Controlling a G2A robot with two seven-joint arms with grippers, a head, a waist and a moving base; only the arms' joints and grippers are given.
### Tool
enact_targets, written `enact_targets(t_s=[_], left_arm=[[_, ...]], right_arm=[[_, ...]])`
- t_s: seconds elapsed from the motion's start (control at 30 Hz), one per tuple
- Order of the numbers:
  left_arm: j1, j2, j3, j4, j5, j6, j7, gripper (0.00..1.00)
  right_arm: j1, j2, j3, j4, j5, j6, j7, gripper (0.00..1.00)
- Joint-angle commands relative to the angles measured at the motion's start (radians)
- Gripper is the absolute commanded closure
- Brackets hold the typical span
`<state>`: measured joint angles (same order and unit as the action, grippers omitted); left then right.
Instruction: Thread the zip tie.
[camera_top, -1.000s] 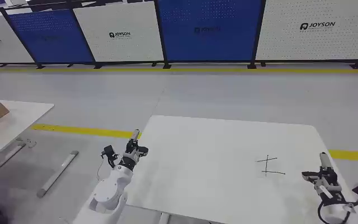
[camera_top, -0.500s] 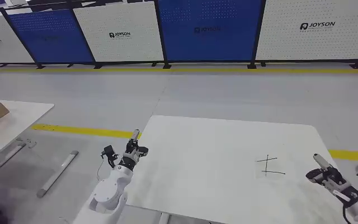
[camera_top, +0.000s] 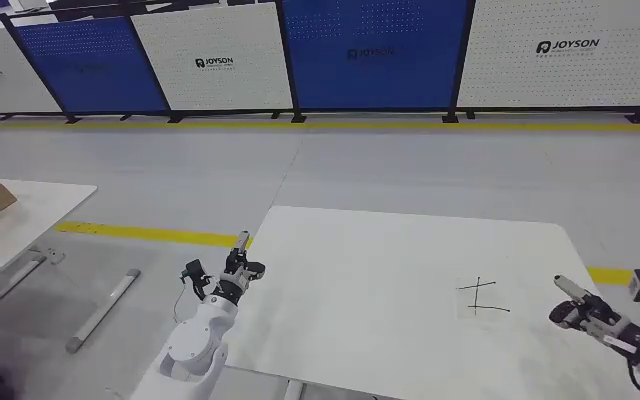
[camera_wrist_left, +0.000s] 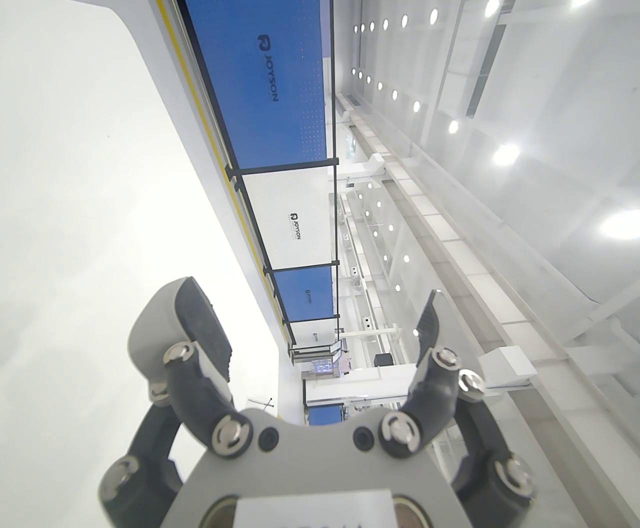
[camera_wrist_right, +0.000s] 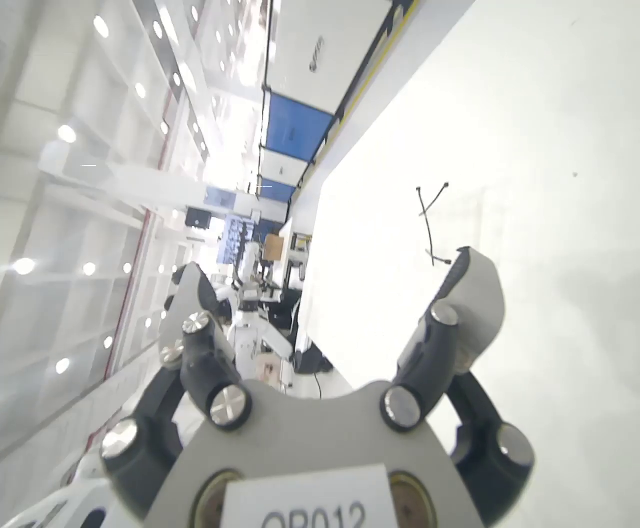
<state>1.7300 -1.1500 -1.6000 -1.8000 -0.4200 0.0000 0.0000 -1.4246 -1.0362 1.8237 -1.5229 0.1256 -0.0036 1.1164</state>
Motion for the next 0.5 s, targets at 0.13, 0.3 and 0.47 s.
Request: enact_targets(t_s=[0.13,0.3,0.47], left_arm=[[0.000,0.000,0.000,0.000,0.000,0.000,0.000,0.00],[0.000,0.000,0.000,0.000,0.000,0.000,0.000,0.00],[0.000,0.000,0.000,0.000,0.000,0.000,0.000,0.00]], right_arm=[[0.113,0.012,-0.111,0.105,-0.113,0.035,0.111,0.00],[0.198,0.009,-0.203,0.212,-0.166,0.076,0.083,0.00],[0.198,0.009,-0.203,0.212,-0.166,0.076,0.083,0.00]])
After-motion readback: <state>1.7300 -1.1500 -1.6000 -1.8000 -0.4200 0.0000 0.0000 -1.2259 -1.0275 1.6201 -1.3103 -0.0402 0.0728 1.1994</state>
